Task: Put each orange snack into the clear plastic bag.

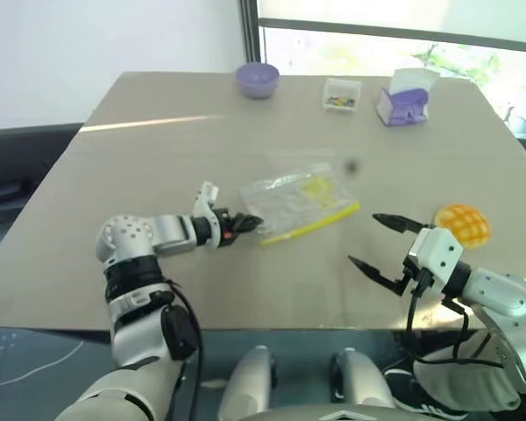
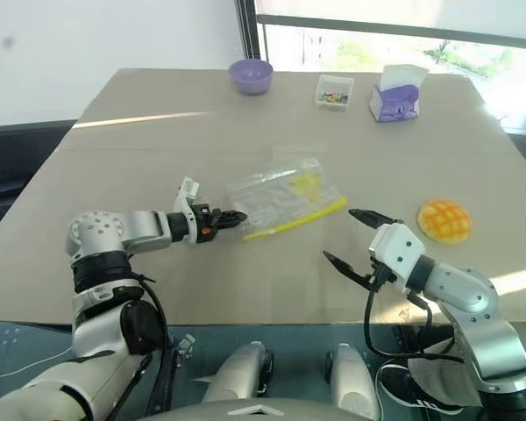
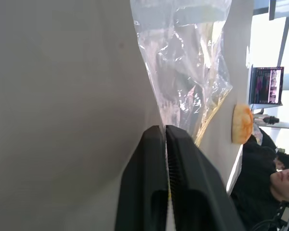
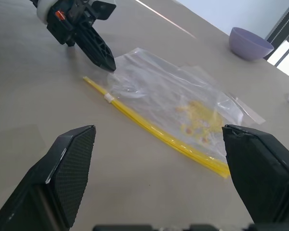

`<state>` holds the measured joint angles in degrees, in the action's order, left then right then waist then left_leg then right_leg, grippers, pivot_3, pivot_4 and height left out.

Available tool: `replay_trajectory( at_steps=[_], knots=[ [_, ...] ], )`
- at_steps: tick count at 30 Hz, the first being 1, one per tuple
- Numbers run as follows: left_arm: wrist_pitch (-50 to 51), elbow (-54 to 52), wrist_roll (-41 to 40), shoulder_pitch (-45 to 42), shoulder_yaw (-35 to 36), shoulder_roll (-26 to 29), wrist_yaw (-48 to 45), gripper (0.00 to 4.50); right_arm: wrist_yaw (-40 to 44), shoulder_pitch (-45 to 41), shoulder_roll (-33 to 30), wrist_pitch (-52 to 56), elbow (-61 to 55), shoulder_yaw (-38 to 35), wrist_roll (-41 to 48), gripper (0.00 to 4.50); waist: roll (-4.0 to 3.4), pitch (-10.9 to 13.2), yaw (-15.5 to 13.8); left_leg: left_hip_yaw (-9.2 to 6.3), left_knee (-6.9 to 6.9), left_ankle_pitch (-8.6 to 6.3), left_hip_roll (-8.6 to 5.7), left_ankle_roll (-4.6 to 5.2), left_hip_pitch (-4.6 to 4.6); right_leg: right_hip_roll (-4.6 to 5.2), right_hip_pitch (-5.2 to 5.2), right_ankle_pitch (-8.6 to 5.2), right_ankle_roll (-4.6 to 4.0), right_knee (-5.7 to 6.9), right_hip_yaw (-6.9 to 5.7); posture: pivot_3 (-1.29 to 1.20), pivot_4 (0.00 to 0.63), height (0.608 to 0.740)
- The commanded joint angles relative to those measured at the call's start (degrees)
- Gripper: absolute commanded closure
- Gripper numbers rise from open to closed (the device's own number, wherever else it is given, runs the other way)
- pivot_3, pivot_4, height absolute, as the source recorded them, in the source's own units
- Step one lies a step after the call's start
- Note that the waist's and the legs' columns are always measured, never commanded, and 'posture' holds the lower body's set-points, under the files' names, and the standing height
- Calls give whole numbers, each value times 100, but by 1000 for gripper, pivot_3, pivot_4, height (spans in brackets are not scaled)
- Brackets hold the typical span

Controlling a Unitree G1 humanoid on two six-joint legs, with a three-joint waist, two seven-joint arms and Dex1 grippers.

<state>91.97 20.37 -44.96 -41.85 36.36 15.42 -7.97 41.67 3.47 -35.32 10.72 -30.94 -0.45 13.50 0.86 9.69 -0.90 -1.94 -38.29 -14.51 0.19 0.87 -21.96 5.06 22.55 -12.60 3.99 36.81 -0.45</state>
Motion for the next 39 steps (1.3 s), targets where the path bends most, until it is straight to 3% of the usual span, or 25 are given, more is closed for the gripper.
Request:
replay_trajectory(
  at_steps=[1,8,19,23,26,30,39],
  knots=[
    [53,307,-166,-108,446,-248,258,4418,-79,47,14,-144,-130,-94,-33,0,-2,-1,4,0,0,0,0,0,1,0,0,0,0,1,0,0,150,740],
    [53,673,-1160,-852,1158,-82,919,4418,-382,-117,117,-393,243,37,-531,0,52,31,26,-7,0,0,1,-1,-16,-1,15,0,0,0,-4,0,150,740],
    [53,683,-2418,-1002,1084,-133,2041,4418,-884,-1126,416,-696,1386,630,-1631,0,56,34,162,-3,12,5,2,-15,-21,-2,30,1,1,-4,2,0,150,740],
    [53,712,-2633,-1048,1170,-207,2356,4418,-1109,-1665,757,-498,1968,849,-1871,0,56,36,165,-3,12,7,1,-18,-20,-1,30,1,1,-2,3,0,150,740],
    [52,730,-2697,-1124,1249,-273,2512,4418,-1709,-2047,989,-810,2559,1292,-2711,0,58,37,164,-4,14,13,1,-32,-22,-2,32,1,0,-4,3,0,150,740],
    [52,743,-2805,-1170,1322,-341,2697,4418,-1895,-2263,1034,-1059,3131,1679,-3257,0,58,37,167,0,15,15,0,-39,-37,-2,54,1,0,-1,11,0,150,740],
    [53,473,-2864,-905,835,-256,2582,4418,-2071,-2351,1351,-1179,3365,1637,-3218,0,58,37,187,0,15,24,0,-56,-62,-4,78,3,0,2,10,0,150,740]
  ],
)
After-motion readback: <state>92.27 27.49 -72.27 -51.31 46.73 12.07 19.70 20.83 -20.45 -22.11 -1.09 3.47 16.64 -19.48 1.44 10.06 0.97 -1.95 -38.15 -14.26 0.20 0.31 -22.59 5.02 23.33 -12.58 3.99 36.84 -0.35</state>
